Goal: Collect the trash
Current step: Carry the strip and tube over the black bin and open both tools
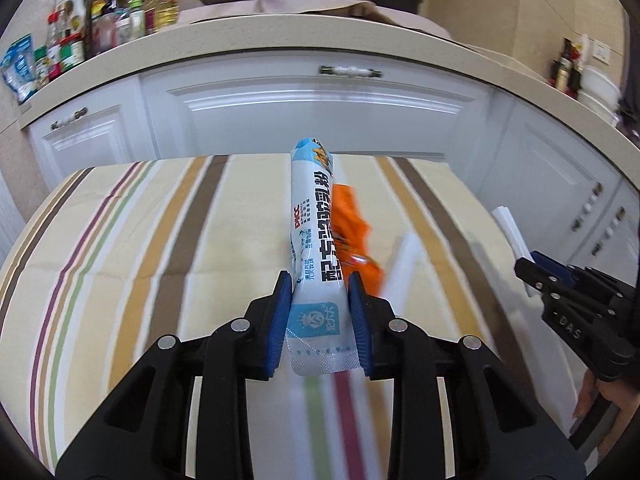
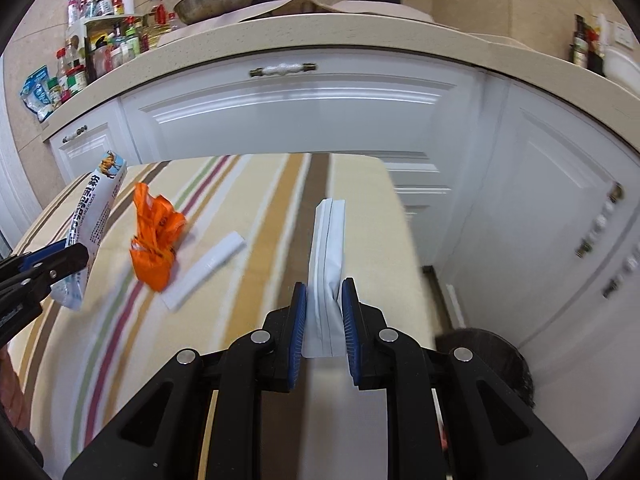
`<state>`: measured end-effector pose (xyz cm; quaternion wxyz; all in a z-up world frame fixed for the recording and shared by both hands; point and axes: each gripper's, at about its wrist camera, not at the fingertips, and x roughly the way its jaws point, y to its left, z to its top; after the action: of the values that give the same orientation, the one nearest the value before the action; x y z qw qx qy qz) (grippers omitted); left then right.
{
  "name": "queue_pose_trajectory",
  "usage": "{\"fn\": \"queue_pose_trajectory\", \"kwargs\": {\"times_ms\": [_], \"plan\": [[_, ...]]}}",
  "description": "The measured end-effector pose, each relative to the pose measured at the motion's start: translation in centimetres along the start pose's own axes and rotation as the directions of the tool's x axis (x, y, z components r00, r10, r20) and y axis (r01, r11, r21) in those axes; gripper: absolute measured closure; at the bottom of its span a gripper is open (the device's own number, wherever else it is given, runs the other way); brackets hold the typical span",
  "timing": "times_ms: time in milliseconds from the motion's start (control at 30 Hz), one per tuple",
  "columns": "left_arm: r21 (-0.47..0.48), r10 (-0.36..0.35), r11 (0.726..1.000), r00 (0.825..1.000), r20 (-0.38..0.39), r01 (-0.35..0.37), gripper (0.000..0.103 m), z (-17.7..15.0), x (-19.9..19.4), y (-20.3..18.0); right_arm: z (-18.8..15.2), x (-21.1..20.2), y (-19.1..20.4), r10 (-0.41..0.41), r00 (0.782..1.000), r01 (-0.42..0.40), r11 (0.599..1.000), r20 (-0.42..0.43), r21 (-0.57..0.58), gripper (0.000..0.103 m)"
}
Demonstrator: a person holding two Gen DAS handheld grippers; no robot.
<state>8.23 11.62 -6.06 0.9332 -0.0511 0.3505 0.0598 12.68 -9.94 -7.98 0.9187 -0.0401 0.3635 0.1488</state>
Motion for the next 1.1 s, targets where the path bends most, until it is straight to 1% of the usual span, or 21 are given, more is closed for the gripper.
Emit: {"fn": "queue_pose_trajectory", "kwargs": {"times_ms": [100, 233, 367, 500, 567, 700, 933, 967, 1000, 1033, 1067, 1100], "plan": [[0.051, -0.051, 0.997, 0.999, 0.001, 0.051, 0.075, -0.6, -0.8, -3.0, -1.2, -1.4, -1.9, -0.036, 0.999, 0.036, 0.999, -0.003, 0.026, 0.084], [0.125, -0.119, 0.985, 0.993, -0.012, 0.119, 0.075, -1.5, -1.3, -7.5, -2.9, -3.1, -4.9, -0.091, 0.996, 0.092, 0.994, -0.012, 0.063, 0.084], [0.207, -0.18, 0.961, 0.983, -0.048, 0.186, 0.075, -2.6, -0.8, -12.8, -4.5, -4.5, -8.1, -0.146, 0.989, 0.148, 0.984, -0.026, 0.101, 0.084], [0.275, -0.216, 0.934, 0.973, -0.079, 0.229, 0.075, -3.6, -0.2, -17.2, -5.9, -5.4, -11.1, -0.194, 0.98, 0.198, 0.971, -0.044, 0.133, 0.084], [0.308, -0.232, 0.918, 0.968, -0.097, 0.251, 0.075, -4.2, 0.3, -19.5, -6.4, -5.6, -12.4, -0.213, 0.976, 0.219, 0.964, -0.051, 0.15, 0.084], [0.355, -0.241, 0.895, 0.963, -0.12, 0.269, 0.075, -5.0, 1.2, -22.9, -7.5, -6.0, -14.4, -0.239, 0.969, 0.246, 0.952, -0.064, 0.18, 0.084], [0.398, -0.247, 0.873, 0.959, -0.137, 0.282, 0.074, -5.0, 2.6, -26.5, -8.2, -5.7, -16.9, -0.261, 0.963, 0.27, 0.941, -0.073, 0.201, 0.084], [0.401, -0.245, 0.872, 0.96, -0.139, 0.281, 0.074, -5.0, 2.8, -26.9, -8.1, -5.3, -17.2, -0.258, 0.963, 0.268, 0.943, -0.076, 0.198, 0.082], [0.402, -0.242, 0.872, 0.96, -0.139, 0.278, 0.074, -4.9, 3.1, -27.3, -8.1, -4.9, -17.4, -0.256, 0.963, 0.267, 0.944, -0.08, 0.196, 0.078], [0.404, -0.239, 0.873, 0.961, -0.138, 0.275, 0.073, -4.9, 3.4, -27.6, -8.1, -4.4, -17.8, -0.266, 0.961, 0.277, 0.94, -0.082, 0.2, 0.062], [0.406, -0.236, 0.872, 0.962, -0.14, 0.273, 0.072, -4.8, 3.6, -27.9, -8.1, -4.2, -18.1, -0.28, 0.957, 0.291, 0.934, -0.08, 0.207, 0.052], [0.409, -0.234, 0.871, 0.962, -0.142, 0.272, 0.072, -4.8, 3.8, -28.1, -8.2, -4.1, -18.3, -0.288, 0.954, 0.298, 0.93, -0.08, 0.213, 0.052]]}}
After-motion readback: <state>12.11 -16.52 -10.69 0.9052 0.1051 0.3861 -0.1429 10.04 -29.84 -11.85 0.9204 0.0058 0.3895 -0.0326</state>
